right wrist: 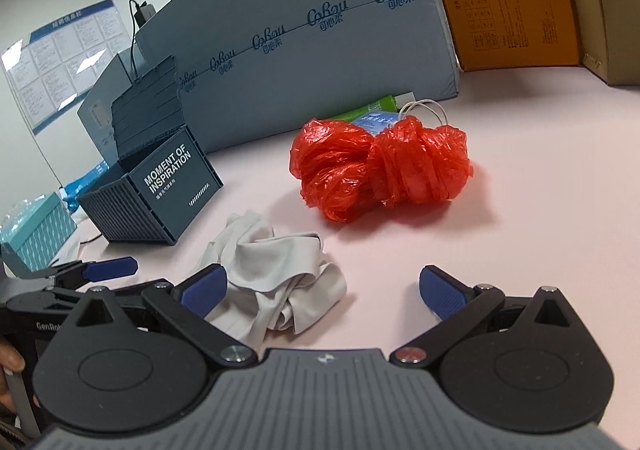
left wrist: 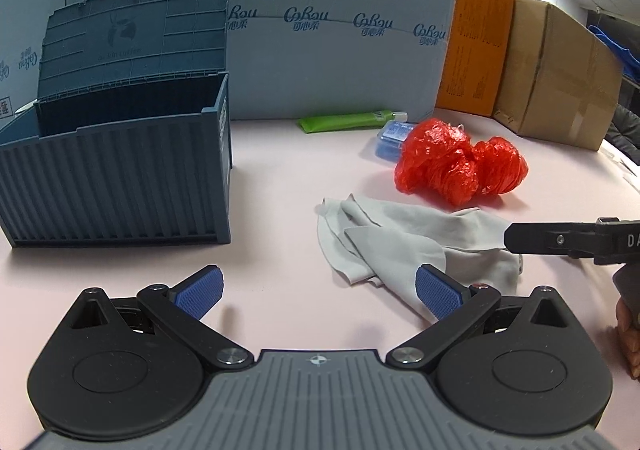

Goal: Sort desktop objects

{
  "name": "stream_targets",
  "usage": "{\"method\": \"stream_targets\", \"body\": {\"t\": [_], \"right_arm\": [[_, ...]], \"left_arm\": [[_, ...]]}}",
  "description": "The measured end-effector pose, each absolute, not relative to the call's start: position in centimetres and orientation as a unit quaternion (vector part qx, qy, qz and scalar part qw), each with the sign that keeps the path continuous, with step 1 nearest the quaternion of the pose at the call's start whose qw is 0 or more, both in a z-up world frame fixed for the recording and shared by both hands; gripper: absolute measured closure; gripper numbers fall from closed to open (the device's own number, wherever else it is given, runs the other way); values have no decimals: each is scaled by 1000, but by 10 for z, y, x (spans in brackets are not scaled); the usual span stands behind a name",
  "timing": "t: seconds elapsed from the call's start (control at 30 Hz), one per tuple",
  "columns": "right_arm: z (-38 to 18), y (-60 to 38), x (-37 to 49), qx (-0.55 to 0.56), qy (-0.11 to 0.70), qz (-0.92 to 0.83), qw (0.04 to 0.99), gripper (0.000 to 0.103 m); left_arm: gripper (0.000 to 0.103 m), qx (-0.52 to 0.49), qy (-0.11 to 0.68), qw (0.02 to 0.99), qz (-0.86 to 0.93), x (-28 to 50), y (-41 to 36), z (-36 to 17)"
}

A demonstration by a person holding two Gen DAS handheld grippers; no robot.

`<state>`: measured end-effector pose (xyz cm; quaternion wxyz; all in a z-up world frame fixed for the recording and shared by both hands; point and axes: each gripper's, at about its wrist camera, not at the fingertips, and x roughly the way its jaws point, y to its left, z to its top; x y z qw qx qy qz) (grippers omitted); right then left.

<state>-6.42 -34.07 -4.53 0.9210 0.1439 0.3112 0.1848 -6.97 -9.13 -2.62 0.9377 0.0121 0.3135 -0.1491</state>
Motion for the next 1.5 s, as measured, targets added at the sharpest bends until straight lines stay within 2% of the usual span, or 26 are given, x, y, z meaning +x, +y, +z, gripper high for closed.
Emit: {"method": "stream_targets", "body": {"t": [0.4,0.97,1.23,1.5], "right_arm": [[-44,-346,-66,160,314,196,915,0],[-45,-343,-67,123,321,209,916,0],[-46,-324,-69,63,325,188,925,0],[-46,-327,-69,75,320,190,925,0]], "left_arm": [[0,61,301,928,-209,-74,-104,-33],[0,22,305,931,-198,-74,-90,-36],[0,29,309,930,-199,-72,-92,-35],[0,49,312,928,-197,-72,-98,-35]]}}
